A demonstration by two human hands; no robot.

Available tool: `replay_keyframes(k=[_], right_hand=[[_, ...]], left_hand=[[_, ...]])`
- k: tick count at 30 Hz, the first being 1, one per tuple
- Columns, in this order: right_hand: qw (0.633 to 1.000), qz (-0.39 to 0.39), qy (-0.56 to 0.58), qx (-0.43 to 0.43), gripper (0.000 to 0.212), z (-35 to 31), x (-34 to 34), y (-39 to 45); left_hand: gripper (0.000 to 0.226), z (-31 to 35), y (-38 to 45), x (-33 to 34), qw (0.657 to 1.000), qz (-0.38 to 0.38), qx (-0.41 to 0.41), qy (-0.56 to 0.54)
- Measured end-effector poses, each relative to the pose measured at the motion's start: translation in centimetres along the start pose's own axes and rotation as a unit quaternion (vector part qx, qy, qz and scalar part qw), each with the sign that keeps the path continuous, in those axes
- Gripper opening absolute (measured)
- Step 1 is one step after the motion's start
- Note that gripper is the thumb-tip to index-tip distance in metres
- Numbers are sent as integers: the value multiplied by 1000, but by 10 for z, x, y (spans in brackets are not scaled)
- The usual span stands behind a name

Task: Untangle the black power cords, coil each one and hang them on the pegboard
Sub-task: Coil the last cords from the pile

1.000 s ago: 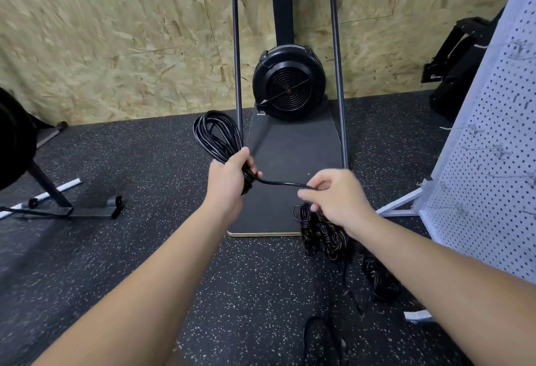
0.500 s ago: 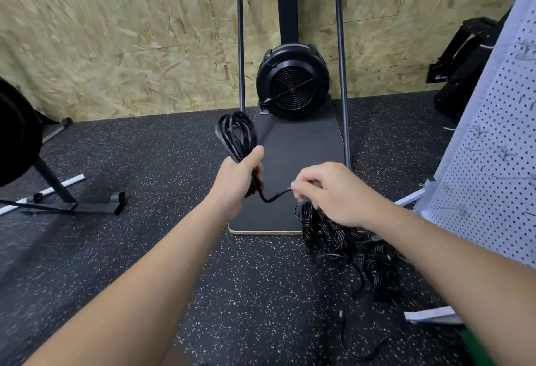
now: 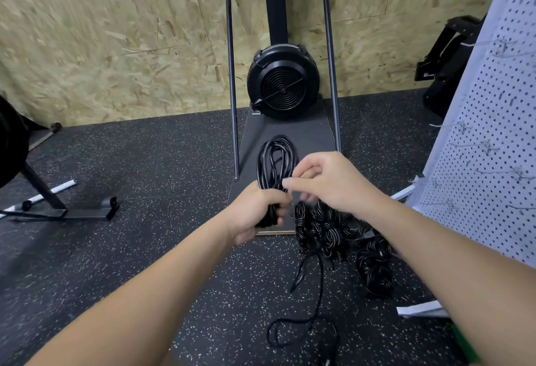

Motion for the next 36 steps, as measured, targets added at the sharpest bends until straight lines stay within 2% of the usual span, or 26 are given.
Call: replay_keyframes(k=[2, 4, 8, 10, 12, 16, 18, 20, 21, 23, 25, 27, 28, 32, 36], right_hand=[[997, -47, 26, 54, 28, 13, 1, -2], [992, -54, 42, 109, 34, 27, 8, -2], [984, 22, 108, 137, 28, 28, 10, -1], [978, 73, 152, 126, 25, 20, 5, 1], [977, 85, 163, 106, 19, 8, 1, 3], [977, 47, 198, 68, 18, -14, -7, 4], [971, 61, 225, 57, 17, -24, -9, 5], [964, 95, 244, 52, 17, -29, -6, 4], [961, 116, 248, 49, 16, -30, -4, 3], [960, 156, 232, 33, 13, -29, 0, 2], [971, 208, 112, -28, 11, -27, -1, 2], [963, 252, -22, -89, 12, -25, -4, 0], [957, 265, -41, -108, 12, -25, -5, -1], [944, 289, -41, -154, 10, -24, -5, -1], [950, 285, 0, -128, 23, -17, -2, 5]], left_hand=[[14, 3, 3, -3, 999, 30, 19, -34], [17, 6, 6, -8, 996, 44, 35, -74], [18, 12, 10, -13, 989, 77, 64, -110], [15, 15, 11, -19, 987, 97, 80, -99], [13, 13, 12, -25, 989, 110, 82, -63], [34, 2, 8, -23, 997, 50, 44, 42], [41, -3, 3, -13, 999, 8, 28, 36], [37, -4, -3, 0, 999, -37, 18, 11], [26, -5, -6, 7, 998, -58, 18, 1], [10, -5, -10, 18, 997, -77, 18, -20], [10, -4, -10, 22, 997, -69, 15, -27], [9, -3, -7, 21, 997, -72, 28, 0], [9, -2, -6, 20, 996, -80, 33, 8], [11, -4, -6, 21, 994, -104, 8, -38], [12, -9, -1, 24, 998, -13, 14, -64]])
Point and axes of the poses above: each hand's wrist, its own y-axis towards the middle knuckle, its own x-axis out of the palm, z = x × y, the point moved 1 cm from there along y, towards the middle knuckle, and after that the axes turned 7 degrees about z, right-handed, at the moved point
